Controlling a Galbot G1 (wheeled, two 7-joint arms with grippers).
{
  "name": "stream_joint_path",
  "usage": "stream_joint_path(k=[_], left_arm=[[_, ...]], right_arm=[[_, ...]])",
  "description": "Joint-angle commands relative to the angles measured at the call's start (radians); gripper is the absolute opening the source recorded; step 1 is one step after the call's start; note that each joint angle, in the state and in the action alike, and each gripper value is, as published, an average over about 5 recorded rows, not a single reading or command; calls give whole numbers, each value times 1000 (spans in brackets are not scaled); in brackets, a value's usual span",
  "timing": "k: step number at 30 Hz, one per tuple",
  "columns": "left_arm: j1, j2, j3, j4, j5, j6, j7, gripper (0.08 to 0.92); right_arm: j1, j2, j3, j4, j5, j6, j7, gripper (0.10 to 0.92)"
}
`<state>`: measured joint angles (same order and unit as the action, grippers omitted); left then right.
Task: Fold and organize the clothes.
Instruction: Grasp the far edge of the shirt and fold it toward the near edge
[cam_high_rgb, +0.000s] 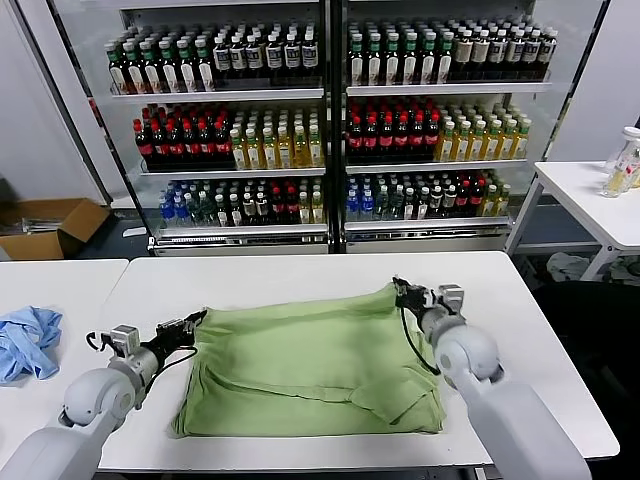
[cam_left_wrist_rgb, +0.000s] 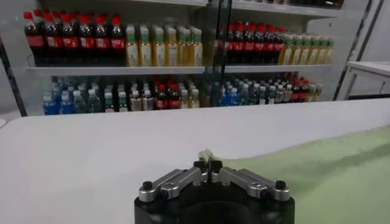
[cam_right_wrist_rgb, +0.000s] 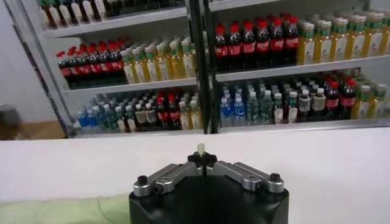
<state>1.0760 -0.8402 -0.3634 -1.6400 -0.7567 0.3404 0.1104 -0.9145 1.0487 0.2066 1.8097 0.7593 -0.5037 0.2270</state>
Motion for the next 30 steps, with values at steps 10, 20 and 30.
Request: stream_joint_path(k=[10, 20, 30], left_arm=[[288, 16, -133, -206, -5, 10, -8, 87], [374, 19, -194, -246, 13, 61, -7, 87], [428, 15, -244, -284, 67, 153, 11, 87]], right_arm=[[-410, -90, 205, 341, -28, -6, -11, 106], [-542, -88, 251, 402, -69, -4, -12, 106], [-605, -69, 239, 405, -118, -3, -9, 106]])
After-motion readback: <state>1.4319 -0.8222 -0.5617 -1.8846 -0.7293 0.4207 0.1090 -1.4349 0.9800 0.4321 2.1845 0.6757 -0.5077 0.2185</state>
